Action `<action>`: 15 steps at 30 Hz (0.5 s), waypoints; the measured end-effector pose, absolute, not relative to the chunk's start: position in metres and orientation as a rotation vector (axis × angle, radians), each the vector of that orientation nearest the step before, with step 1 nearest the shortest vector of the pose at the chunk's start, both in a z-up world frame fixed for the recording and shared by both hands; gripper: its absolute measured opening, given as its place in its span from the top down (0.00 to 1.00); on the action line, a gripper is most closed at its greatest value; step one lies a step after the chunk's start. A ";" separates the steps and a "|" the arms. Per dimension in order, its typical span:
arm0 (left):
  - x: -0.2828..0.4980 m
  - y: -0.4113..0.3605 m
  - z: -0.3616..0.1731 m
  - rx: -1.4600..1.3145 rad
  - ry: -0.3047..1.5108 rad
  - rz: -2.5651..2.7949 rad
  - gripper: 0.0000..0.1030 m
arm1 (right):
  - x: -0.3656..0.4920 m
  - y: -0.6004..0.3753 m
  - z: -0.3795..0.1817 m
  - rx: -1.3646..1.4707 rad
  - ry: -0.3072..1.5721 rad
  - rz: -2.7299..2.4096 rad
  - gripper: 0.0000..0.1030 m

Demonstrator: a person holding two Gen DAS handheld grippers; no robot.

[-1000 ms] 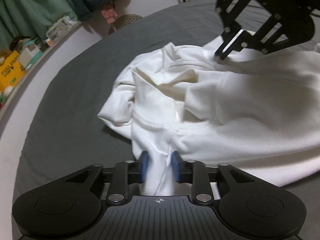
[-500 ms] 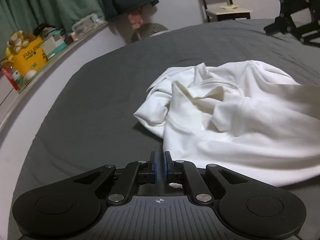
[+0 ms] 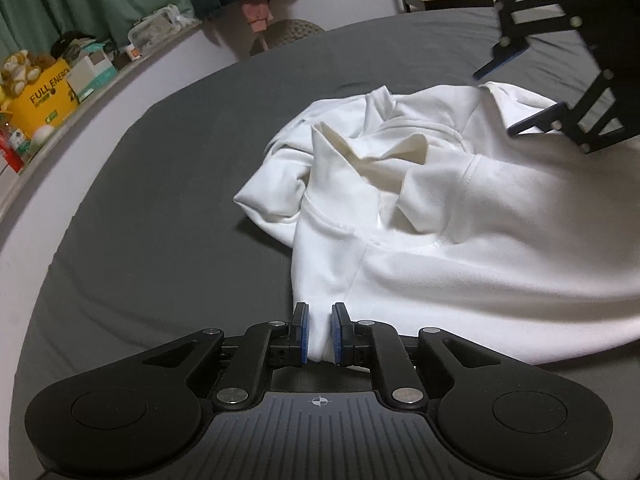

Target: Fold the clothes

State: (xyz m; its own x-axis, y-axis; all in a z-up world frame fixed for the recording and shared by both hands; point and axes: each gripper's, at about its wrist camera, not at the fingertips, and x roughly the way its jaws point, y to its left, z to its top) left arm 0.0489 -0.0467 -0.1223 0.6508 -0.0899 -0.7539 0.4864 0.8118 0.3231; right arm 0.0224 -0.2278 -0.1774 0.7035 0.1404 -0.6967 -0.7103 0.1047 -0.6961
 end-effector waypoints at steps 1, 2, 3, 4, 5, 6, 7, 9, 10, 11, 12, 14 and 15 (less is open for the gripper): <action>0.049 -0.047 -0.124 0.541 0.806 -0.348 0.88 | 0.025 -0.226 -0.181 -1.335 0.535 0.681 0.59; 0.050 -0.047 -0.125 0.543 0.809 -0.350 0.88 | 0.027 -0.225 -0.183 -1.337 0.541 0.689 0.65; 0.050 -0.047 -0.127 0.542 0.813 -0.353 0.88 | 0.029 -0.224 -0.184 -1.333 0.551 0.695 0.72; 0.052 -0.046 -0.127 0.526 0.822 -0.361 0.88 | 0.031 -0.222 -0.185 -1.329 0.560 0.702 0.87; 0.054 -0.044 -0.127 0.509 0.831 -0.370 0.88 | 0.032 -0.222 -0.186 -1.325 0.564 0.704 0.92; 0.056 -0.042 -0.128 0.491 0.840 -0.379 0.88 | 0.031 -0.222 -0.185 -1.318 0.559 0.703 0.92; 0.058 -0.040 -0.128 0.471 0.851 -0.393 0.88 | 0.030 -0.222 -0.184 -1.309 0.552 0.705 0.93; 0.059 -0.036 -0.129 0.443 0.862 -0.407 0.88 | 0.027 -0.224 -0.180 -1.294 0.539 0.705 0.94; 0.060 -0.035 -0.129 0.428 0.866 -0.409 0.88 | 0.025 -0.226 -0.178 -1.287 0.532 0.704 0.94; 0.060 -0.033 -0.129 0.413 0.870 -0.411 0.88 | 0.022 -0.227 -0.176 -1.281 0.525 0.703 0.94; 0.061 -0.031 -0.128 0.398 0.874 -0.413 0.88 | 0.020 -0.229 -0.175 -1.280 0.519 0.702 0.94; 0.064 -0.028 -0.130 0.370 0.894 -0.421 0.88 | 0.016 -0.230 -0.175 -1.295 0.509 0.696 0.94; 0.065 -0.026 -0.132 0.358 0.906 -0.426 0.88 | 0.013 -0.231 -0.175 -1.302 0.504 0.694 0.93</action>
State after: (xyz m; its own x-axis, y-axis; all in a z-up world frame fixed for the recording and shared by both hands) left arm 0.0649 -0.0263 -0.1316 0.5445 -0.2028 -0.8139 0.4976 0.8592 0.1189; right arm 0.0132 -0.2313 -0.1747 0.7010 0.1780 -0.6906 -0.7118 0.1152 -0.6929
